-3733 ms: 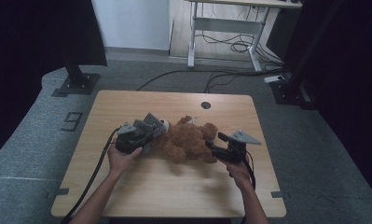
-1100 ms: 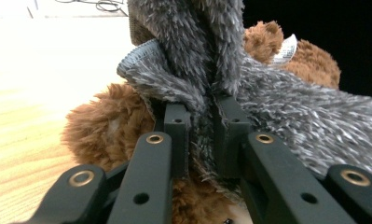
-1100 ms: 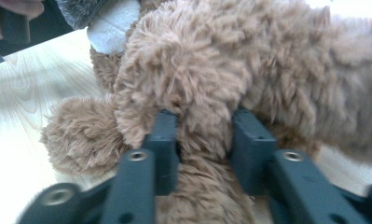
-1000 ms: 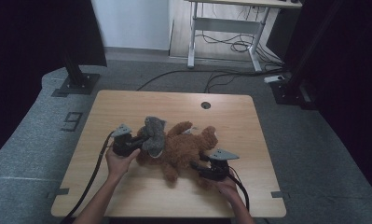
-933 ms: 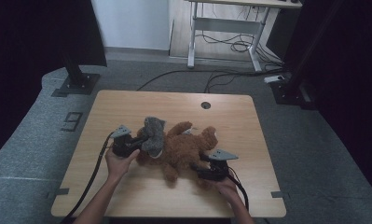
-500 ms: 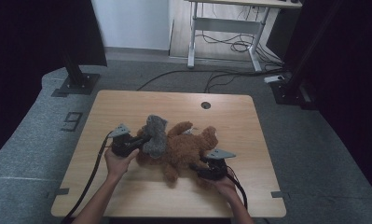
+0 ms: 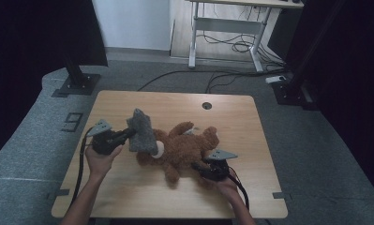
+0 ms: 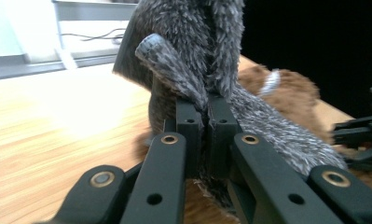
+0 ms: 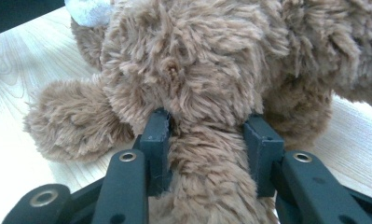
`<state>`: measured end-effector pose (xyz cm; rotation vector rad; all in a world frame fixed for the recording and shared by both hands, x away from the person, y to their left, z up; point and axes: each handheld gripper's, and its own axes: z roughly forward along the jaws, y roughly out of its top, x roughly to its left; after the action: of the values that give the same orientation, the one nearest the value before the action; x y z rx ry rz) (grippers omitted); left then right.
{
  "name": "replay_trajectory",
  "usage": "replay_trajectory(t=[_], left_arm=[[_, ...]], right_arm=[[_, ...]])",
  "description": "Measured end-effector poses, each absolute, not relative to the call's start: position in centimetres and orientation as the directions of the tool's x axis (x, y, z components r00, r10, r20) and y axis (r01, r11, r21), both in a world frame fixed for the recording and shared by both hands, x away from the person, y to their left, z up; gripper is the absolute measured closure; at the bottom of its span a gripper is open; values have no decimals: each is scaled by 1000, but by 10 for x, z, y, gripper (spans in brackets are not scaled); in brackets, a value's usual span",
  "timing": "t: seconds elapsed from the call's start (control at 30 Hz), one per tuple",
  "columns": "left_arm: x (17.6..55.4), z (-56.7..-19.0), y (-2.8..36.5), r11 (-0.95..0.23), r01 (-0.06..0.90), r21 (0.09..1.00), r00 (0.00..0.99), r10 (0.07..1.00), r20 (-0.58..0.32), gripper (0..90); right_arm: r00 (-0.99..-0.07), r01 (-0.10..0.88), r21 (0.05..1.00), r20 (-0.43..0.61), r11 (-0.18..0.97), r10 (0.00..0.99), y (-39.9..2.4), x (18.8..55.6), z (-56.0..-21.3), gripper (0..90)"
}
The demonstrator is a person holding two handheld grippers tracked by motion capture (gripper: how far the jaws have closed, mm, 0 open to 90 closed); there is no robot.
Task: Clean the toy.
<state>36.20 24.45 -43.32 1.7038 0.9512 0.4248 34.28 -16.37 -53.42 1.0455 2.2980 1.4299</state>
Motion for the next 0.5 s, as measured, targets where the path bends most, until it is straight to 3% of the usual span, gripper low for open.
replay_trajectory(t=[0.27,0.5], left_arm=[[365,-442,259,-77,410,909,584,788,-197,857],[383,-462,220,-198,482,853,640,744,-189,835]], right_arm=[[-717,447,855,168,262,676,-164,344,-535,588],[-719,447,854,167,265,674,-164,343,-535,584]])
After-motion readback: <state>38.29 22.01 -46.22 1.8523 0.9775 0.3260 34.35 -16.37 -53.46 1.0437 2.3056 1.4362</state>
